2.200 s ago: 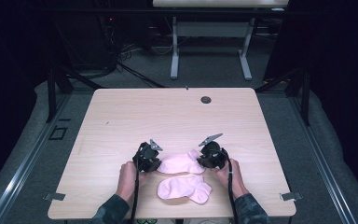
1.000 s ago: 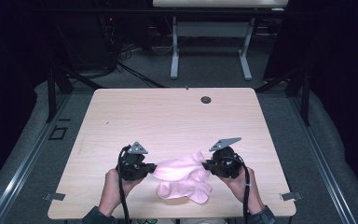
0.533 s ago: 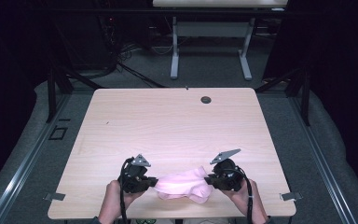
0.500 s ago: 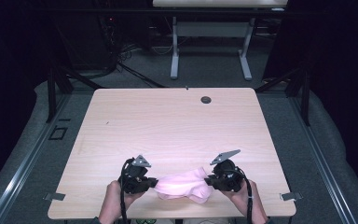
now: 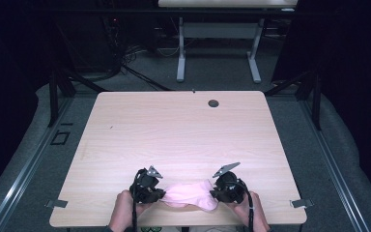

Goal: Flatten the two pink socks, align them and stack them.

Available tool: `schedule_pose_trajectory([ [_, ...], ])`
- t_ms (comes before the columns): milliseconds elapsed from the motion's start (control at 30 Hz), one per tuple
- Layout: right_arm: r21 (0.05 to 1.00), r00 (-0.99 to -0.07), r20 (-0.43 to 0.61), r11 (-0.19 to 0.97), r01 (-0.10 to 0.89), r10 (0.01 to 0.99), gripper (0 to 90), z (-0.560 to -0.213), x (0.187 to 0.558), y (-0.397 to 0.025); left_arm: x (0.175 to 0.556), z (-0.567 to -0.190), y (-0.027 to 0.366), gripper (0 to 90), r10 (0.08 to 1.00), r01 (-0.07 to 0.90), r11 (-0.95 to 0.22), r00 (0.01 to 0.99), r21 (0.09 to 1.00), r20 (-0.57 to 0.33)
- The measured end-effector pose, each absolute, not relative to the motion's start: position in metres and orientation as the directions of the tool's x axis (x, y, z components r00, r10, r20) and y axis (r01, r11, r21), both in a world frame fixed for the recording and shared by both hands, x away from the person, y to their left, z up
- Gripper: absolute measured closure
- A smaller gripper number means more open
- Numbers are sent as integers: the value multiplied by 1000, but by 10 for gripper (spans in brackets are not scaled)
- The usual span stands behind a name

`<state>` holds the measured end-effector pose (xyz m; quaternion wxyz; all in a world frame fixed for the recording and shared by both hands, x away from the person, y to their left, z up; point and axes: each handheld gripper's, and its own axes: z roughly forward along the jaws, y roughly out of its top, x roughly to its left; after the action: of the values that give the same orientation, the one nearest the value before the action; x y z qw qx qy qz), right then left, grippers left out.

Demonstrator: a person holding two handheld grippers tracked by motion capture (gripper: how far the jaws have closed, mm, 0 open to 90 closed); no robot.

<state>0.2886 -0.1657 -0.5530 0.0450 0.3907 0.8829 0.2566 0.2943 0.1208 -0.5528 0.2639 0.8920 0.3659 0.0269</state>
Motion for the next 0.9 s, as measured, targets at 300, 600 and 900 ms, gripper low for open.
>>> schedule_pose_trajectory([
  [300,524,-690,106,550,651,716,554,-549,287,-173,295,-543,137,352,714,639,-541,693,547,-104],
  [600,624,-647,102,458,634,756,209,-531,284,-201,297,-530,174,192,782,648,-452,618,613,-77],
  [900,662,-585,82,394,637,807,67,-531,282,-237,296,-539,207,140,835,680,-401,547,614,-61],
])
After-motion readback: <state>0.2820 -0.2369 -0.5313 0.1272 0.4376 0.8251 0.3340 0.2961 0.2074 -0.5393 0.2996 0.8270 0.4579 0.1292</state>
